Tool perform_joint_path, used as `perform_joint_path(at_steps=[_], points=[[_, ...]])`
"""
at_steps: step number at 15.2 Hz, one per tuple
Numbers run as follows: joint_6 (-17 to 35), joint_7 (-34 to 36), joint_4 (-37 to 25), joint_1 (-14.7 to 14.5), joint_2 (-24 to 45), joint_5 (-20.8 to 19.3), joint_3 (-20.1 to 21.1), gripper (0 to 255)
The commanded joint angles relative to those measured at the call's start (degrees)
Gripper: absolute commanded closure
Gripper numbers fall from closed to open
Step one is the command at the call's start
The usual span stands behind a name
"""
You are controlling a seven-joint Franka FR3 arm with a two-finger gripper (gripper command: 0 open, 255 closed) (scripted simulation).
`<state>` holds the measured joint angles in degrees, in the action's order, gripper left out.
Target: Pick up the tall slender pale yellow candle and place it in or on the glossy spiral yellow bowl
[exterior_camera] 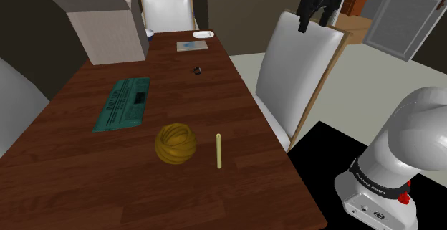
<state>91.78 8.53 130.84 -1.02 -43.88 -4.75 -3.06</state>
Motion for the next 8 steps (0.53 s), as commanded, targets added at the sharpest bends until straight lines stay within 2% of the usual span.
perform_joint_path(at_steps=[1,8], points=[[0.0,0.0,0.0,0.0,0.0,0.0,0.0,0],[5.78,9.71,6.91,-2.55,-0.99,5.2,8.0,0]])
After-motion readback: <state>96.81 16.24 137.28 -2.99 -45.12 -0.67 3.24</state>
